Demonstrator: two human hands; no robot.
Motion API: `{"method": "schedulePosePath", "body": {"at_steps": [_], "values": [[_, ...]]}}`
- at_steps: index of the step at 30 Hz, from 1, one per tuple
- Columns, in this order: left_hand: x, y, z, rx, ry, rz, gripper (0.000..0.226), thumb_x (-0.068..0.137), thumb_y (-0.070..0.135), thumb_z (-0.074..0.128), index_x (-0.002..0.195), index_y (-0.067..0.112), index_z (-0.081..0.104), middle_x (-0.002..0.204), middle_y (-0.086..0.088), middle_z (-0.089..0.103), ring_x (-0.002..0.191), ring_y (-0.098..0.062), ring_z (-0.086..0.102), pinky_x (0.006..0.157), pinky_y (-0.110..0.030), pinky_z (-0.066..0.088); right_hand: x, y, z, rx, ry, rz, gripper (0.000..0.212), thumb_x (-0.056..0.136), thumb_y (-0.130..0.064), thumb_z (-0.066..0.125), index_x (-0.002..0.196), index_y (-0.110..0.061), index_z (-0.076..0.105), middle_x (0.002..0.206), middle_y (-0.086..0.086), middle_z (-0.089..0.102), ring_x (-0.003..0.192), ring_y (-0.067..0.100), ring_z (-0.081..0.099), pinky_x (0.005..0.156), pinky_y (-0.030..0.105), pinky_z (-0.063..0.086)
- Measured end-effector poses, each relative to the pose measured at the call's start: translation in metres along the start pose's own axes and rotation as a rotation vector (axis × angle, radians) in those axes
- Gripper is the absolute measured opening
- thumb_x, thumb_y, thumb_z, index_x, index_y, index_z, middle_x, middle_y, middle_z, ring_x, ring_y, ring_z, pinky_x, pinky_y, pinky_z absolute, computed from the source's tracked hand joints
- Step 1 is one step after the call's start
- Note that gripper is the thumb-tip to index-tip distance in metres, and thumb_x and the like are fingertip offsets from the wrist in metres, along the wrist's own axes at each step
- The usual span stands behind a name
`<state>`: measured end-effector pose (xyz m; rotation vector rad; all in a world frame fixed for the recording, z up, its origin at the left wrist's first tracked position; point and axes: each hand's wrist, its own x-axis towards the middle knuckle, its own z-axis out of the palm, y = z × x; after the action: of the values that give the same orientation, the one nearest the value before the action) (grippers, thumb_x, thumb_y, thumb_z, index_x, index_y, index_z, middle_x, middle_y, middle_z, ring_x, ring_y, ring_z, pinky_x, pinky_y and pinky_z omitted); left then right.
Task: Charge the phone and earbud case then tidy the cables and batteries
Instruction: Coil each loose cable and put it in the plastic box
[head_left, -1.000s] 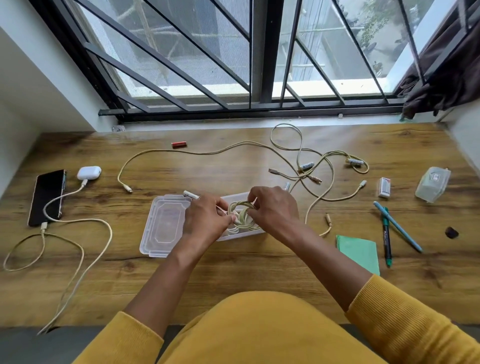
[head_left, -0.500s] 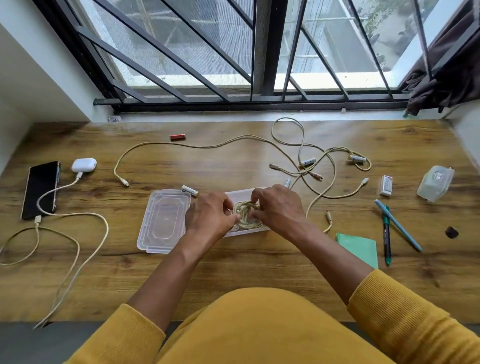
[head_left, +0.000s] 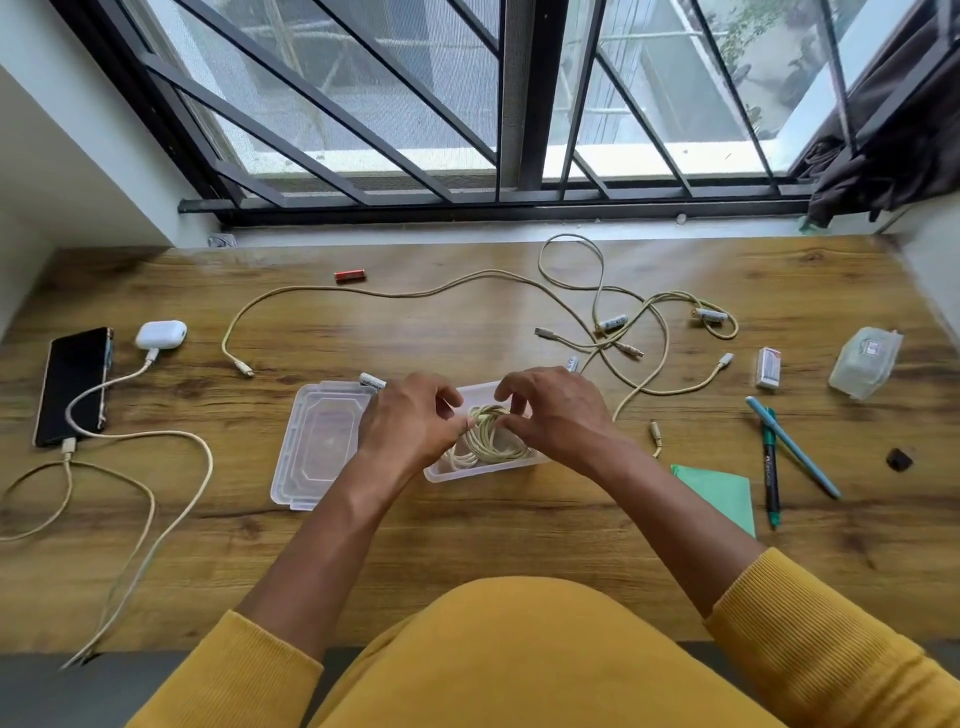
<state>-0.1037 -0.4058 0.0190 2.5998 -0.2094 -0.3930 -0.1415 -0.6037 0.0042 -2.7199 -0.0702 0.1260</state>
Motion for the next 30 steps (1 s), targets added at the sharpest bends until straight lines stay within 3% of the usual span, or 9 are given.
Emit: {"method": "schedulePosePath", "body": {"at_steps": [3, 7, 10, 14, 25, 30], "values": [[-0.002, 0.004, -0.005, -0.024, 0.05, 0.039, 0.015, 0.093, 0.038, 0.072, 0.102, 0.029, 0.079, 0.097, 0.011, 0.077, 0.096, -0.013, 0.071, 0.084, -0.033, 0.055, -0.003, 0.0, -0.003, 0.029, 0.026, -0.001, 0.024, 0.096, -0.038, 0.071, 0.12, -0.032, 0.071, 0.103, -0.013, 0.074, 0.094, 0.011, 0.064, 0.076, 0.032, 0.049], [-0.001, 0.009, -0.008, -0.051, 0.096, 0.057, 0.018, 0.098, 0.03, 0.063, 0.103, 0.028, 0.08, 0.103, 0.009, 0.079, 0.097, -0.015, 0.071, 0.084, -0.032, 0.055, -0.006, 0.006, -0.009, 0.073, 0.076, 0.035, 0.019, 0.098, -0.037, 0.069, 0.115, -0.033, 0.074, 0.1, -0.014, 0.075, 0.084, 0.005, 0.057, 0.078, 0.033, 0.051], [0.002, 0.008, -0.009, -0.141, 0.111, 0.041, 0.019, 0.099, 0.023, 0.062, 0.101, 0.028, 0.08, 0.097, 0.01, 0.079, 0.094, -0.013, 0.072, 0.087, -0.036, 0.059, -0.009, 0.015, -0.014, 0.112, 0.131, 0.091, 0.013, 0.098, -0.037, 0.068, 0.108, -0.034, 0.076, 0.095, -0.016, 0.074, 0.084, 0.006, 0.059, 0.073, 0.029, 0.044], [0.007, 0.011, -0.009, -0.251, 0.129, 0.054, 0.021, 0.099, 0.018, 0.062, 0.101, 0.027, 0.081, 0.087, 0.014, 0.077, 0.088, -0.005, 0.073, 0.088, -0.036, 0.062, -0.012, 0.026, -0.019, 0.156, 0.196, 0.18, 0.011, 0.094, -0.036, 0.068, 0.1, -0.032, 0.077, 0.091, -0.014, 0.075, 0.089, 0.013, 0.068, 0.077, 0.033, 0.053], [0.018, 0.057, 0.018, -0.306, 0.085, 0.147, 0.016, 0.095, 0.026, 0.066, 0.101, 0.029, 0.081, 0.091, 0.013, 0.079, 0.09, -0.004, 0.073, 0.089, -0.034, 0.061, -0.027, 0.054, -0.027, 0.181, 0.277, 0.293, 0.009, 0.091, -0.033, 0.068, 0.092, -0.029, 0.076, 0.087, -0.013, 0.075, 0.088, 0.015, 0.07, 0.075, 0.034, 0.055], [0.026, 0.08, 0.035, -0.263, 0.068, 0.16, 0.017, 0.096, 0.026, 0.066, 0.103, 0.03, 0.082, 0.096, 0.009, 0.08, 0.091, -0.008, 0.072, 0.088, -0.03, 0.059, -0.036, 0.08, -0.035, 0.145, 0.281, 0.38, 0.012, 0.093, -0.035, 0.066, 0.097, -0.03, 0.076, 0.094, -0.011, 0.076, 0.089, 0.018, 0.07, 0.072, 0.031, 0.053]]}}
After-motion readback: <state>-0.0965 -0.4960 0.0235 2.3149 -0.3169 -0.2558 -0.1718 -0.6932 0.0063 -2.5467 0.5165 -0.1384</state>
